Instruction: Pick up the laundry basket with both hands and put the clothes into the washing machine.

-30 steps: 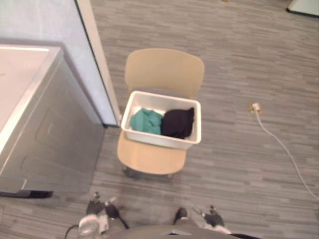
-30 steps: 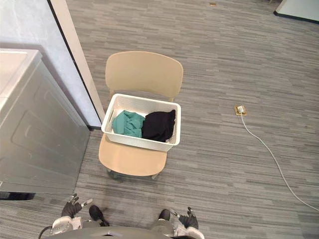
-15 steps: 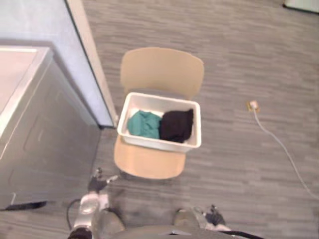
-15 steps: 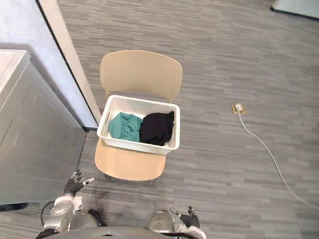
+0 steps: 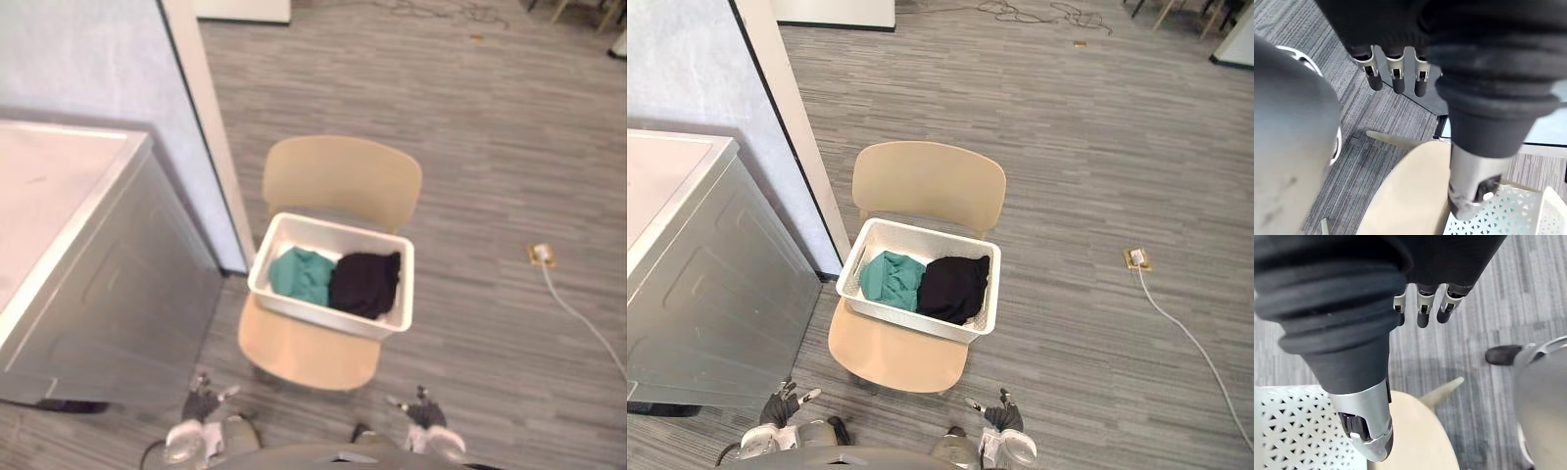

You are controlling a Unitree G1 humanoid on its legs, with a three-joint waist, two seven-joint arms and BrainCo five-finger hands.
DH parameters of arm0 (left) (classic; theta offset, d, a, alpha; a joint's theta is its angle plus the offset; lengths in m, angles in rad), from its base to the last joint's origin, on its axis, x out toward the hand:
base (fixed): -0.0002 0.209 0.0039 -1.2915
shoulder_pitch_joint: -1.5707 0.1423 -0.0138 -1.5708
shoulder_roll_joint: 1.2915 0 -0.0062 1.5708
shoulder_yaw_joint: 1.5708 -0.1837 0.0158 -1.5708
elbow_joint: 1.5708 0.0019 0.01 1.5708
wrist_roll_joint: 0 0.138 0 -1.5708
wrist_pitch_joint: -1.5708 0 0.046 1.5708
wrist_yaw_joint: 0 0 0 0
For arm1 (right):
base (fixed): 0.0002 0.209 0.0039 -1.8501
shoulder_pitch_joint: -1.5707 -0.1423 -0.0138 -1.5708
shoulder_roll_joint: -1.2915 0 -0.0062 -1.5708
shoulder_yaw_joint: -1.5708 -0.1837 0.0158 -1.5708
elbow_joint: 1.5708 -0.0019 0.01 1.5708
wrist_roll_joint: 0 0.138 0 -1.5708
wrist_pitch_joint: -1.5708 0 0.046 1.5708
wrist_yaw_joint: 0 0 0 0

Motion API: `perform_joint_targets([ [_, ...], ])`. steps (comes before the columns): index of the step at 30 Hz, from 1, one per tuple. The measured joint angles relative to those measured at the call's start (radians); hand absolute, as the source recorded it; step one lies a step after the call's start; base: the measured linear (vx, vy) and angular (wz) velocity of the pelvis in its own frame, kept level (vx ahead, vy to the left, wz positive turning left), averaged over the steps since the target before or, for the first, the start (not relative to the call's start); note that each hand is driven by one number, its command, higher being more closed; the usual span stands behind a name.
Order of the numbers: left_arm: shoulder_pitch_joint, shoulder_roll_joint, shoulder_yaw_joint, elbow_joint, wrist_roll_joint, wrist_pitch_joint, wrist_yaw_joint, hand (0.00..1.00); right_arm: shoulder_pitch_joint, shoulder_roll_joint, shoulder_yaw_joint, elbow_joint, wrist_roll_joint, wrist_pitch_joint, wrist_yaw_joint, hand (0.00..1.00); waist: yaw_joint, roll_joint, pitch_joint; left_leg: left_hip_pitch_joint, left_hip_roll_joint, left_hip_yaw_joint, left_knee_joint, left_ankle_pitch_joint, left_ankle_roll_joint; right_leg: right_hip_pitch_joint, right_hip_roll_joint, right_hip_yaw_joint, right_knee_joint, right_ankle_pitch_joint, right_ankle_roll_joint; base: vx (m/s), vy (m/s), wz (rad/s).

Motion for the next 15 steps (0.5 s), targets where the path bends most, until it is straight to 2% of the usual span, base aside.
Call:
perform_joint_targets([
  [2,-0.022,0.011,-0.005,0.006,0.003,0.0,-0.001,0.0,-0.004,0.009,-0.004,-0.003,0.007,0.009,0.002,0.0,-0.001,-0.008,-0.001,-0.013,-0.028,0.027,-0.054,0.031,0.015,-0.051,-0.017,0.016,-0.01,0.029,-0.013,-0.02,0.097,-0.18],
  [5,-0.03,0.035,-0.005,0.011,0.022,0.003,-0.007,0.0,-0.015,0.028,0.011,-0.003,0.007,0.011,0.001,0.0,0.005,-0.028,-0.004,-0.04,-0.019,0.068,-0.049,0.032,0.017,-0.101,-0.011,0.055,-0.017,0.052,-0.017,-0.06,0.02,-0.42],
  [8,-0.037,0.037,-0.005,0.007,0.054,0.011,-0.008,0.0,-0.02,0.023,0.046,-0.005,0.006,0.013,0.001,0.0,0.003,-0.033,-0.002,-0.023,-0.01,0.093,-0.046,0.031,0.017,-0.101,-0.002,0.074,-0.024,0.073,-0.033,-0.06,-0.003,-0.33],
  [12,-0.056,0.042,-0.005,-0.036,0.07,0.013,-0.007,0.0,-0.028,0.022,0.08,-0.007,-0.012,0.013,0.006,0.0,0.005,-0.042,0.003,-0.048,0.012,0.072,-0.008,-0.009,0.026,-0.157,0.005,0.099,0.087,0.064,-0.035,-0.13,0.008,-0.08],
  [14,-0.064,0.062,-0.016,-0.046,0.08,0.012,-0.006,0.0,-0.021,0.028,0.084,-0.02,-0.013,0.012,0.025,0.0,-0.012,-0.068,0.002,-0.067,-0.005,0.004,0.039,-0.011,0.043,-0.173,0.022,0.242,0.291,-0.123,-0.017,-0.12,-0.053,0.71],
  [15,-0.064,0.065,-0.016,-0.047,0.08,0.011,-0.006,0.0,-0.012,0.028,0.084,-0.013,-0.015,0.012,0.029,0.0,-0.011,-0.078,0.0,-0.074,-0.01,-0.016,0.059,-0.016,0.041,-0.16,0.024,0.271,0.3,-0.153,-0.016,-0.08,-0.131,1.18],
])
